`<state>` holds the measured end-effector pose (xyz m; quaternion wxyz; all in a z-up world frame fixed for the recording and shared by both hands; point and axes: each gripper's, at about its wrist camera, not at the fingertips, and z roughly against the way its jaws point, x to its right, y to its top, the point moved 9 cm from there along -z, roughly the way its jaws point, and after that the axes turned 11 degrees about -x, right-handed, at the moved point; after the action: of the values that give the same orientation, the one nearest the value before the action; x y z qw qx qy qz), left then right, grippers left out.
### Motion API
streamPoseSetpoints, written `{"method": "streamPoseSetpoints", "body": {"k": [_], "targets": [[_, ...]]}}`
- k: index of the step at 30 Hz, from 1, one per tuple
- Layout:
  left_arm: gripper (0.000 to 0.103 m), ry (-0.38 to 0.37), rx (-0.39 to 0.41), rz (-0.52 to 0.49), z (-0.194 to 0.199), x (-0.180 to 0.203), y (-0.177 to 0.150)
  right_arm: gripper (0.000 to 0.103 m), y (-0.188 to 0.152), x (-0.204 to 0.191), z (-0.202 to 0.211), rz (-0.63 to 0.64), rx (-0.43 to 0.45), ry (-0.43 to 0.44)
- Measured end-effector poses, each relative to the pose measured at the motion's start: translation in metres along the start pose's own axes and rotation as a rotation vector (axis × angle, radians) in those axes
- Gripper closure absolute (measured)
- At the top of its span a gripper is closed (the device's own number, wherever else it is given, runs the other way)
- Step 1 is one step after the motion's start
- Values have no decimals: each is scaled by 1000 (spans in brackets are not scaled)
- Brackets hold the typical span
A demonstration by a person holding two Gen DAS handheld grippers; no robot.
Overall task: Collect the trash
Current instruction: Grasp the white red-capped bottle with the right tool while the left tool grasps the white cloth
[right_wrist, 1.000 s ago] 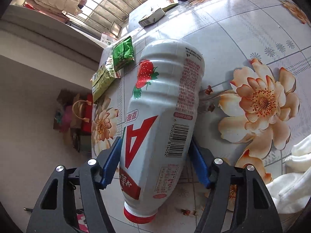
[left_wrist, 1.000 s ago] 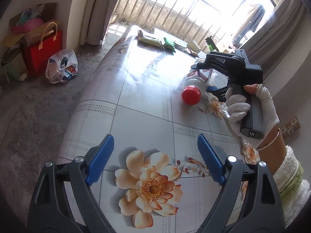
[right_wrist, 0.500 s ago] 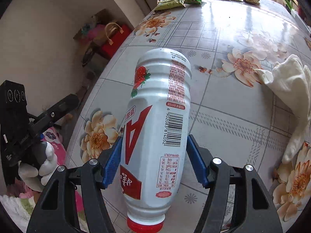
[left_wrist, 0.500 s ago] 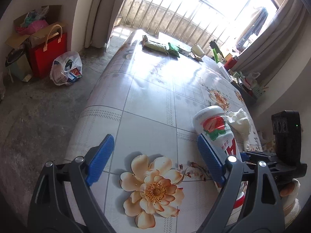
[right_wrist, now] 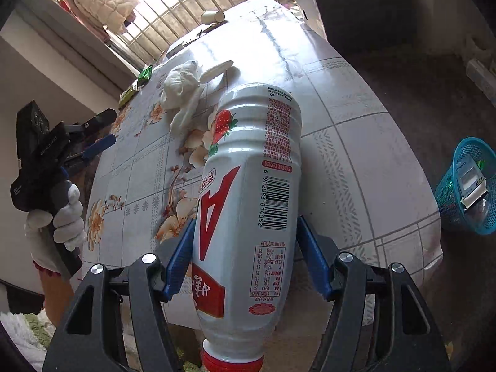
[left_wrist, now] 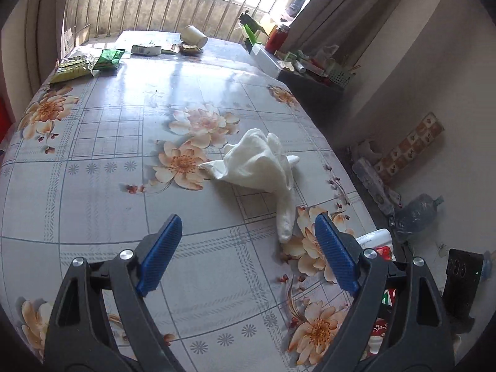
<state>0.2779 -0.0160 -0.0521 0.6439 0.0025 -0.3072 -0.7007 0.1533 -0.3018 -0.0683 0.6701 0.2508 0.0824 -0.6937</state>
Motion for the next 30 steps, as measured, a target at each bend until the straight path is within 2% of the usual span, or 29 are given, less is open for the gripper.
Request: {"method": "streamPoseSetpoints", "body": {"k": [2, 4, 5, 6, 7, 10, 12, 15, 23, 30], "targets": [[20, 0, -33, -29, -26, 20, 12, 39, 6, 18, 6, -59, 36, 25], [20, 44, -68, -29, -53, 27, 22, 39, 13, 25, 5, -98, 58, 54], [24, 79, -77, -20, -64, 26, 26, 39, 15, 28, 5, -107, 64, 67], [32, 121, -80, -9, -74, 23, 30, 39, 17, 30, 4, -111, 68, 76], [35, 156, -80, -4, -81, 20, 34, 39, 19, 31, 3, -112, 73, 83], [51, 212, -59, -13, -91, 18, 39, 39, 21, 29, -1, -108, 81, 96], [72, 205, -65, -22, -93, 19, 36, 39, 23, 23, -9, -106, 84, 103], [86, 173, -73, -40, -87, 23, 25, 39, 26, 21, -11, -111, 87, 118], [89, 67, -114, -70, -42, 28, -43, 40, 13, 21, -8, -131, 85, 123], [89, 83, -151, -106, -9, 25, -113, 40, 5, 7, -13, -119, 58, 114]]}}
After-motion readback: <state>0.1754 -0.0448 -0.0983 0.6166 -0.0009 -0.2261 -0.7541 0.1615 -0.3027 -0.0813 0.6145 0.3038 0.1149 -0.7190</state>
